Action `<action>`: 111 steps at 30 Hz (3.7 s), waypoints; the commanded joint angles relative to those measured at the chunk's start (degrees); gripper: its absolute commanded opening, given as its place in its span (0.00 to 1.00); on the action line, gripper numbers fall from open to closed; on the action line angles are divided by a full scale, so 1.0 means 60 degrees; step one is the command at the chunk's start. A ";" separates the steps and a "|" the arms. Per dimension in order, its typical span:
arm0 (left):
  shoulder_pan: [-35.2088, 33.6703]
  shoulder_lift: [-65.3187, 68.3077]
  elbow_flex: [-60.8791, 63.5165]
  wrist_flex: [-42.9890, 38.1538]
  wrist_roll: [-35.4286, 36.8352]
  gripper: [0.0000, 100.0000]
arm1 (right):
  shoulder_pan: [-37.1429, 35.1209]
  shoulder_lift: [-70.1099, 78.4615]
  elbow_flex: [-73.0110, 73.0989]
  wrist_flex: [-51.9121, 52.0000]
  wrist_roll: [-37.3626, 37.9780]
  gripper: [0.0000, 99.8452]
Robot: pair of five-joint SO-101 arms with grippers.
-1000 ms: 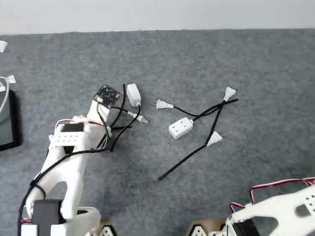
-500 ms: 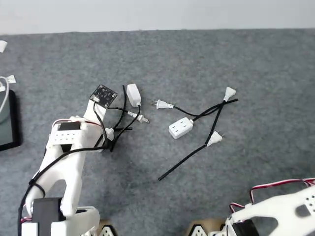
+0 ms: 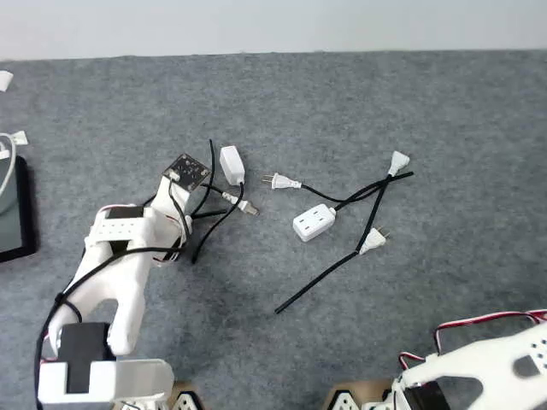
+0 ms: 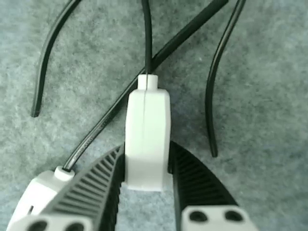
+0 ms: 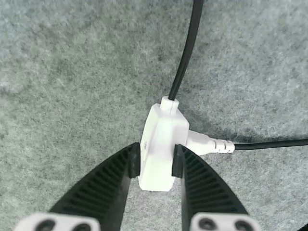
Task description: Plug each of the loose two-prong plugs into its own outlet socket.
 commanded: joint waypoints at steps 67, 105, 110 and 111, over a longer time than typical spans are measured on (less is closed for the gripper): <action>0.5714 -0.7414 0.3568 -0.0762 0.6520 0.01 | -0.0066 0.1927 0.0000 -0.1297 0.0821 0.11; 0.6520 -0.7150 0.5297 -0.2447 0.6593 0.06 | -0.0696 -0.3773 0.1070 0.0740 0.0337 0.14; 0.6520 -0.5011 0.4081 -0.2432 0.6799 0.04 | -0.1077 -0.4359 0.2212 0.0711 0.0322 0.13; 0.6520 -0.4425 0.3700 -0.2432 0.6828 0.03 | -0.1136 -0.4359 0.2256 0.0711 0.0322 0.13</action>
